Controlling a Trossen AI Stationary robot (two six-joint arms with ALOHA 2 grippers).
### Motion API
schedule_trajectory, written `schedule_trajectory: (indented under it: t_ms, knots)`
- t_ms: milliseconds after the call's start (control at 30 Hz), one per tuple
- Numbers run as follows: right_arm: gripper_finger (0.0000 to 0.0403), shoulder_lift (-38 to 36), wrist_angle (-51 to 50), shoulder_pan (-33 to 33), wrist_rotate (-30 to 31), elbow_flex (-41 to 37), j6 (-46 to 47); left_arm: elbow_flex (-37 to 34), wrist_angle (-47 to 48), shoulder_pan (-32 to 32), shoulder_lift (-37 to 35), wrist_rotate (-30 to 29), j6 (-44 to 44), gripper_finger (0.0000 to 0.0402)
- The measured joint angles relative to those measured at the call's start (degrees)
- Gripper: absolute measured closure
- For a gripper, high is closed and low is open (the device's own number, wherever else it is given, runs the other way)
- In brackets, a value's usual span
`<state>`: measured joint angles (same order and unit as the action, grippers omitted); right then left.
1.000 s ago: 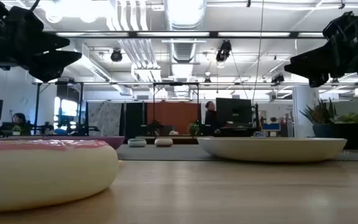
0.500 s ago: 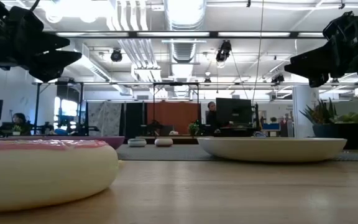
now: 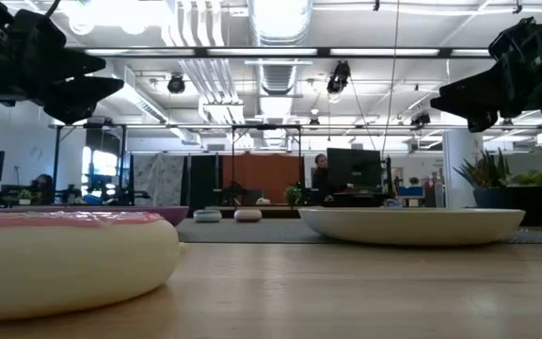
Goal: Pick & Place donuts
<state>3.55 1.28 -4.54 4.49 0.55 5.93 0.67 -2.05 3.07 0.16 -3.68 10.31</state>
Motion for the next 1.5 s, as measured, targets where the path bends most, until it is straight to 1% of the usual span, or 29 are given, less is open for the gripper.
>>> schedule_trajectory:
  t_ms: [933, 967, 1033, 1200, 1267, 1300, 1500]
  knots:
    - [0.0232, -0.01, 0.09, 0.0, 0.0, 0.01, 0.19, 0.0, 0.0, -0.02, -0.02, 0.02, 0.02, 0.0221]
    - [0.0232, 0.01, 0.35, 0.02, -0.04, -0.02, 1.55, 0.0, -0.01, -0.02, -0.02, 0.0, 0.02, 0.0221]
    - [0.0232, -0.01, 1.36, 0.02, -0.07, -0.02, 8.5, 0.0, 0.0, -0.02, -0.01, 0.0, 0.0, 0.0221]
    - [0.0232, -0.04, 5.39, 0.02, -0.05, 0.01, 37.13, 0.0, 0.0, -0.02, -0.01, 0.02, 0.01, 0.0221]
    - [0.0232, -0.04, 5.5, 0.02, -0.05, 0.01, 47.05, 0.0, -0.01, -0.02, -0.01, 0.0, 0.0, 0.0221]
    - [0.0232, 0.01, 5.42, 0.02, -0.05, 0.01, 50.4, 0.0, 0.0, -0.02, -0.01, 0.0, 0.02, 0.0221]
    - [0.0232, 0.01, 8.97, -0.02, 1.52, -0.01, 55.65, 0.0, 0.0, -0.07, 0.0, 0.0, 0.01, 0.0221]
